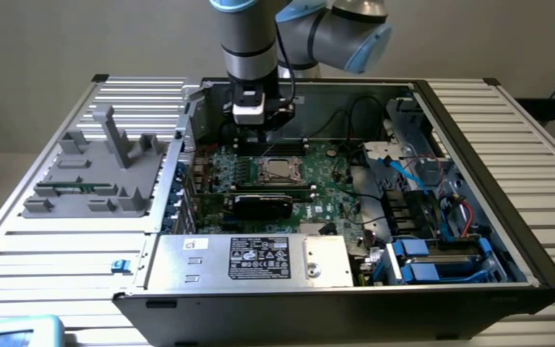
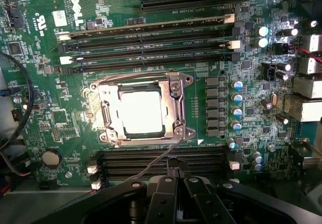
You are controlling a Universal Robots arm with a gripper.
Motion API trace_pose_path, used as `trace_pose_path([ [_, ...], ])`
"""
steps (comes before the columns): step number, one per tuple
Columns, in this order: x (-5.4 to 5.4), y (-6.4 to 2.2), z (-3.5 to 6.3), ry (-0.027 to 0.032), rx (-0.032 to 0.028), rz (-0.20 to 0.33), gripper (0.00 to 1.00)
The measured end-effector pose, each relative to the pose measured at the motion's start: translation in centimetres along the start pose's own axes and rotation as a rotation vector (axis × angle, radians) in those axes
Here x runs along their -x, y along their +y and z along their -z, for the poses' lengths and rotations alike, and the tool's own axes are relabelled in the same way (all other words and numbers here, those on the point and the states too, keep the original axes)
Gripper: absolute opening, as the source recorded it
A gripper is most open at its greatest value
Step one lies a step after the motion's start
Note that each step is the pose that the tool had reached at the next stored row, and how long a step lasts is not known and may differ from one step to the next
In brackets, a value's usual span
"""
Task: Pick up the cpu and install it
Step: 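Install the first cpu locking lever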
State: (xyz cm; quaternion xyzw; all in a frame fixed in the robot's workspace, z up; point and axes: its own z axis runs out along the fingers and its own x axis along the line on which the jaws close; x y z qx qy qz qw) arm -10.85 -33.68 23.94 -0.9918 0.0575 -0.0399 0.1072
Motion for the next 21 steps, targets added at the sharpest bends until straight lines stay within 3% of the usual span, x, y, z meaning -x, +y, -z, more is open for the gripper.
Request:
trace_pose_path([
  [6, 0.4, 0.14, -0.46, 0.0052, -0.0206, -0.036, 0.11],
  [10, 0.4, 0.24, -0.88, 0.0091, -0.0311, -0.058, 0.11],
  [12, 0.4, 0.28, -1.02, 0.0118, -0.0336, -0.065, 0.11],
  [21, 0.5, 0.36, -1.39, 0.0150, -0.0349, -0.067, 0.11],
])
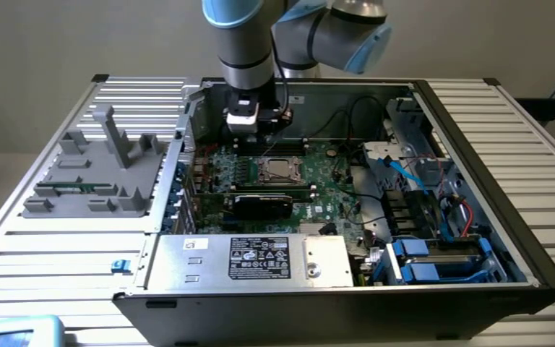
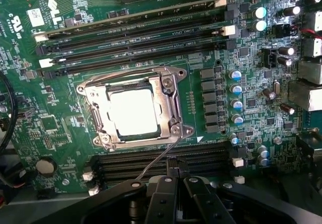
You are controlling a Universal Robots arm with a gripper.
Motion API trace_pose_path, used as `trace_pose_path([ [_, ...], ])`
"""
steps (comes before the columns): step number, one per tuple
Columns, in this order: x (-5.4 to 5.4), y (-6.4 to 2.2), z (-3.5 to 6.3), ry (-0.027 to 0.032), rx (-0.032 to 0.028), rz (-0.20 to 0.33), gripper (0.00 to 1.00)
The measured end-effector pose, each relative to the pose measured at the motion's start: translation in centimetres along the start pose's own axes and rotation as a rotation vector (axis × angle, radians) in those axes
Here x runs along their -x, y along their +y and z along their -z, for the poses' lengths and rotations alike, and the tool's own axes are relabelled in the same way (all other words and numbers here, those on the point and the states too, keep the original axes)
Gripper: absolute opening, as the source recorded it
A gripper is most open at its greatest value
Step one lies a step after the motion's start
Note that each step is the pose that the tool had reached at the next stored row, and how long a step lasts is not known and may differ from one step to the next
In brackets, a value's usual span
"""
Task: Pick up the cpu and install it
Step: 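Install the first cpu locking lever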
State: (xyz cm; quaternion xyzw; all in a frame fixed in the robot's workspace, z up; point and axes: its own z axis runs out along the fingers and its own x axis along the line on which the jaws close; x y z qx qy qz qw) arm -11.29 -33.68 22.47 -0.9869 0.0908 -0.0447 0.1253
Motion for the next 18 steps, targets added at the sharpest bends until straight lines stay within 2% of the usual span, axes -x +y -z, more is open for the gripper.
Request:
trace_pose_path([
  [9, 0.2, 0.14, -1.00, 0.0062, 0.0003, -0.011, 0.11],
  [18, 0.0, 0.08, -1.44, 0.0103, 0.0012, -0.025, 0.11],
])
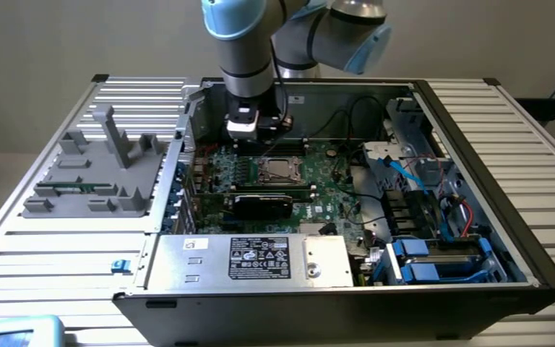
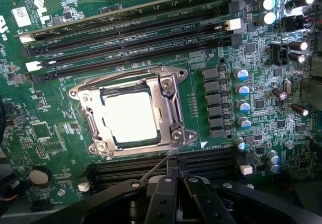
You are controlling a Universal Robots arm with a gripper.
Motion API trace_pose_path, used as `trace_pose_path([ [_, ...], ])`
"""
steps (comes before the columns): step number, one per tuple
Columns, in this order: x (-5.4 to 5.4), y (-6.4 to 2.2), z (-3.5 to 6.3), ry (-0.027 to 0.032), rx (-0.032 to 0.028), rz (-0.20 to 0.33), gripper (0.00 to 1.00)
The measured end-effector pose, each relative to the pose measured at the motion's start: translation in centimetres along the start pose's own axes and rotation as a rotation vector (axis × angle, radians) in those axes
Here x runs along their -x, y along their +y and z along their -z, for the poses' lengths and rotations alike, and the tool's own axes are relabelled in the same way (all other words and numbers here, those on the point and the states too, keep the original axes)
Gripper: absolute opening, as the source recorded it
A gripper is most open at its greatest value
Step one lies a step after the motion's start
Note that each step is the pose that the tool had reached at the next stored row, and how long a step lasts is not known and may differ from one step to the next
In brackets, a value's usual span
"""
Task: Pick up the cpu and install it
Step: 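Install the first cpu locking lever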
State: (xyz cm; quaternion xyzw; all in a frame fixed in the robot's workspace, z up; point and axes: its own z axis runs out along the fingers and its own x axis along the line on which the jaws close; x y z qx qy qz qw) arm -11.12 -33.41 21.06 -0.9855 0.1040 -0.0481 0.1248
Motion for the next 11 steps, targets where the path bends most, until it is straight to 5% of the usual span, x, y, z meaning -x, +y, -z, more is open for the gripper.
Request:
trace_pose_path([
  [11, -0.38, -0.05, -0.37, 0.0038, 0.0011, -0.015, 0.11],
])
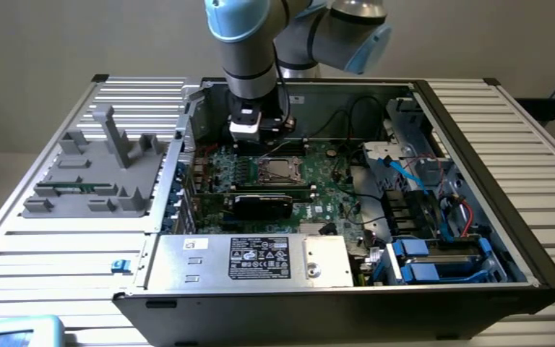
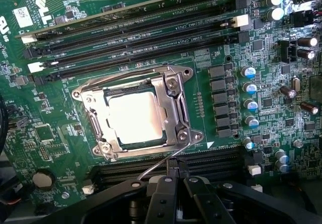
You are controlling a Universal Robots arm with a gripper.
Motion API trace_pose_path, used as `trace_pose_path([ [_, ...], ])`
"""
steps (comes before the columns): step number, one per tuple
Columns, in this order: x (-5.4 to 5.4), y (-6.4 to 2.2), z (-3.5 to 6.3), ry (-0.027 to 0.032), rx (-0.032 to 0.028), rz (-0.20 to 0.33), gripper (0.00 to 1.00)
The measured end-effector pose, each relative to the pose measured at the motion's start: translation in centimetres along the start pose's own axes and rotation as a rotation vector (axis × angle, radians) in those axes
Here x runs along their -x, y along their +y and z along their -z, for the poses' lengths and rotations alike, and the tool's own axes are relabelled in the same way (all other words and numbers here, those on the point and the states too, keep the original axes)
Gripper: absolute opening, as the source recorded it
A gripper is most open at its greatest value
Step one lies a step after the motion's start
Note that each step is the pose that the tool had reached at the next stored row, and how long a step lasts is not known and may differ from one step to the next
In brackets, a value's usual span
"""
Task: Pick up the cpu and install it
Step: 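Install the first cpu locking lever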
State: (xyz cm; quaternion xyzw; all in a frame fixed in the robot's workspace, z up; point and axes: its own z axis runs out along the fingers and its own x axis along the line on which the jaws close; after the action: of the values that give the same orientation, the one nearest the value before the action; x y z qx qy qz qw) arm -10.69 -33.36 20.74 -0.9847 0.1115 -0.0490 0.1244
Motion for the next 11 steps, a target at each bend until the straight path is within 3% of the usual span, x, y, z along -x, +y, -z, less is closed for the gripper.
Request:
trace_pose_path([
  [11, -0.09, 0.04, -0.37, 0.0028, 0.0009, -0.010, 0.11],
])
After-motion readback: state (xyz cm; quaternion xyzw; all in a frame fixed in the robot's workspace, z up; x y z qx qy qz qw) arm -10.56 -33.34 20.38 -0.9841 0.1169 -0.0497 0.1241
